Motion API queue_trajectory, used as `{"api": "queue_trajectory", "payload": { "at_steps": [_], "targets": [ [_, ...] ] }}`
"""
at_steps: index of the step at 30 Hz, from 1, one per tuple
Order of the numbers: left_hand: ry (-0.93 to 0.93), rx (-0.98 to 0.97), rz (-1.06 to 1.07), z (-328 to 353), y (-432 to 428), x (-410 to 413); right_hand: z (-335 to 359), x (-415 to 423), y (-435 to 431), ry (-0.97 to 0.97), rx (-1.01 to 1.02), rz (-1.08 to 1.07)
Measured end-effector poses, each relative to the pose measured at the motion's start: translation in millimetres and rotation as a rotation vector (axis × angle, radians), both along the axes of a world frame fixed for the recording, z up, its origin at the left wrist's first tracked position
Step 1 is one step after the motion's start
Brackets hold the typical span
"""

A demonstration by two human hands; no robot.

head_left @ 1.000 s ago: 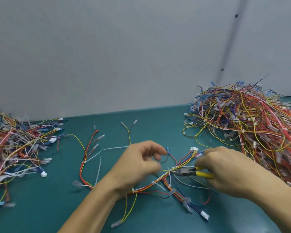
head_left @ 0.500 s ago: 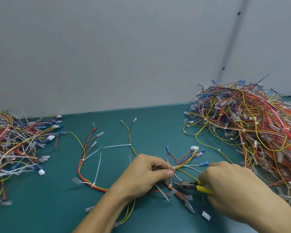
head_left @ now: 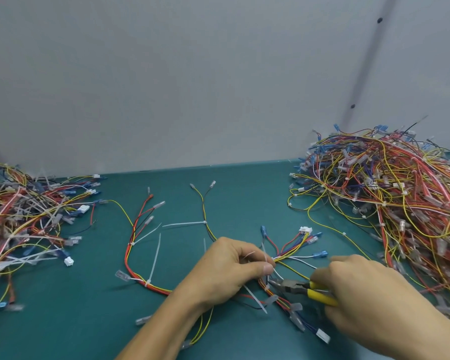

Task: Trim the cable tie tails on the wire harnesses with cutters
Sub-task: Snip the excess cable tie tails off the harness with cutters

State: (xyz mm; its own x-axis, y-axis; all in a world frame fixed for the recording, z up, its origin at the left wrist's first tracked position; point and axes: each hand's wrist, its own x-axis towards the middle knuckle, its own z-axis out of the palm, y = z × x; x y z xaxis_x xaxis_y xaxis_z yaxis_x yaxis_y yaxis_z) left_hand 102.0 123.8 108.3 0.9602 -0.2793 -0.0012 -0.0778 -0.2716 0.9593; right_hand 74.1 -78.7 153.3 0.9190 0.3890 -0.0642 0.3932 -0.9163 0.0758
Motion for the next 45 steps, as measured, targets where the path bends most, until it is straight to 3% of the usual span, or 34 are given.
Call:
{"api": "queue_trajectory", "payload": {
  "at_steps": [25,36,42,45],
  "targets": [
    [0.026,0.038,0.04,-2.8,0.4,0.2,-7.4,-3.5,8.8,0.007,-0.122,-0.072],
    [-0.036,-0.048,0.066,7.5,-3.2,-3.2,-5.9,-6.0,12.3,0.018,-0.174,-0.069],
    [-0.126,-0.257,0.195,39.4,10.0,-9.6,-1.3,1.8,0.1,-0.099,-0.122,-0.092],
    [-0.131,-0.191,0.18,45.9,21.9,-13.3,5.1,6.4,-3.4,-0.196,-0.112,-0.032]
  ]
}}
